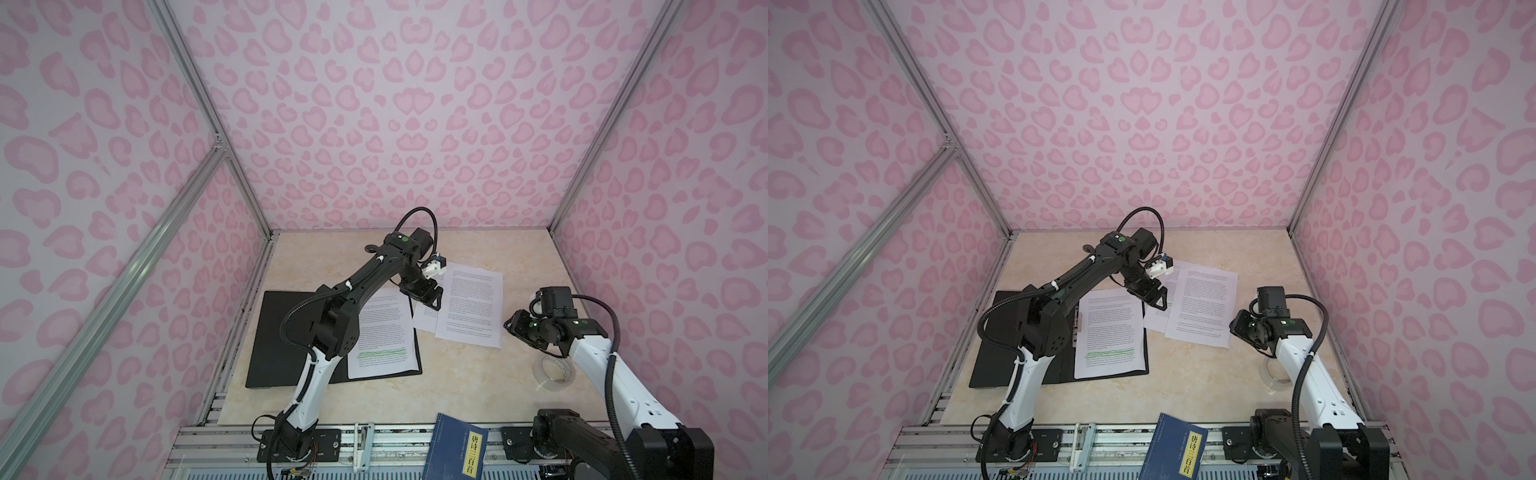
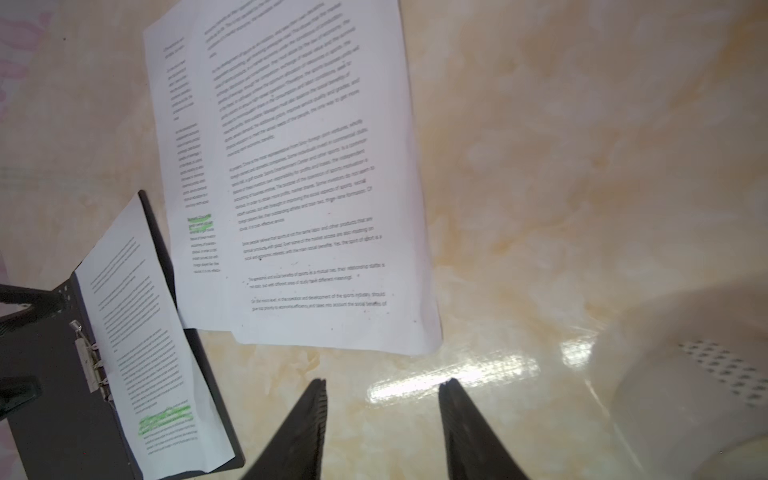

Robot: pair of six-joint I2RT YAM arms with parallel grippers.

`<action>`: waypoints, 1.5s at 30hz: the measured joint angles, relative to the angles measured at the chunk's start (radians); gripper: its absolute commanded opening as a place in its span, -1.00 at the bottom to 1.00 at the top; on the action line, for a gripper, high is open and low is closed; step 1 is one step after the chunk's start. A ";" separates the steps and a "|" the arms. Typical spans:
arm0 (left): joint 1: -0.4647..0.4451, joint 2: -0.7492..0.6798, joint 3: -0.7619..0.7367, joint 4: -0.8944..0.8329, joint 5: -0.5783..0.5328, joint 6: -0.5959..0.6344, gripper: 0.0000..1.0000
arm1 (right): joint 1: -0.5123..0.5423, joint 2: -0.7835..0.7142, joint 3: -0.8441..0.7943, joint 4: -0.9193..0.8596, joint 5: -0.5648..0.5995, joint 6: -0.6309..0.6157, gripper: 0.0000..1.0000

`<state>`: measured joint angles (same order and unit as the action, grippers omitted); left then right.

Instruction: Put the files into the folder

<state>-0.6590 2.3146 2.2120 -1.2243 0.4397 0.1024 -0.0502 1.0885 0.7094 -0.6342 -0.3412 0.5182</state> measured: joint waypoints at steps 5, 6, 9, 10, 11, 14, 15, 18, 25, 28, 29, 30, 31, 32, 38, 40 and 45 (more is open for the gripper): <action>-0.027 0.095 0.059 0.002 0.005 -0.023 0.64 | -0.121 0.088 -0.006 0.002 -0.062 -0.055 -0.04; -0.032 0.111 0.069 0.004 0.005 -0.024 0.64 | -0.130 0.109 -0.002 0.007 -0.073 -0.060 -0.04; -0.046 0.144 0.084 0.014 0.005 -0.031 0.64 | -0.136 0.166 0.001 0.039 -0.099 -0.066 -0.04; -0.049 0.153 0.085 0.017 0.005 -0.036 0.63 | -0.137 0.180 0.001 0.047 -0.104 -0.066 -0.04; -0.050 0.161 0.085 0.019 0.005 -0.043 0.63 | -0.138 0.199 0.001 0.060 -0.109 -0.066 -0.04; -0.057 0.183 0.095 0.019 0.004 -0.055 0.62 | -0.140 0.247 0.004 0.084 -0.112 -0.068 -0.04; -0.057 0.189 0.100 0.022 0.003 -0.058 0.62 | -0.140 0.264 0.007 0.091 -0.112 -0.069 -0.04; -0.056 0.208 0.117 0.026 0.003 -0.076 0.62 | -0.141 0.306 0.019 0.105 -0.115 -0.070 -0.03; -0.058 0.250 0.154 0.026 0.009 -0.084 0.65 | -0.141 0.390 0.050 0.134 -0.122 -0.084 -0.03; -0.059 0.261 0.167 0.027 0.017 -0.092 0.67 | -0.141 0.423 0.064 0.138 -0.122 -0.085 -0.03; -0.059 0.263 0.171 0.026 0.021 -0.093 0.67 | -0.141 0.433 0.069 0.141 -0.122 -0.085 -0.03; -0.060 0.266 0.175 0.026 0.025 -0.094 0.67 | -0.141 0.444 0.072 0.143 -0.122 -0.085 -0.03; -0.060 0.270 0.179 0.027 0.028 -0.094 0.67 | -0.141 0.456 0.079 0.142 -0.122 -0.085 -0.03; -0.060 0.275 0.181 0.027 0.033 -0.095 0.67 | -0.140 0.469 0.086 0.142 -0.125 -0.086 -0.02; -0.060 0.290 0.191 0.025 0.105 -0.095 0.66 | -0.087 0.530 0.148 0.134 -0.107 -0.112 -0.01; -0.060 0.295 0.196 0.025 0.125 -0.094 0.66 | -0.064 0.547 0.165 0.130 -0.100 -0.119 -0.02; -0.060 0.299 0.200 0.024 0.141 -0.091 0.66 | -0.007 0.565 0.196 0.111 -0.036 -0.130 -0.03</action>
<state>-0.7189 2.6141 2.4123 -1.2007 0.5808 0.0116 -0.0570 1.6539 0.9051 -0.5228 -0.3775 0.3882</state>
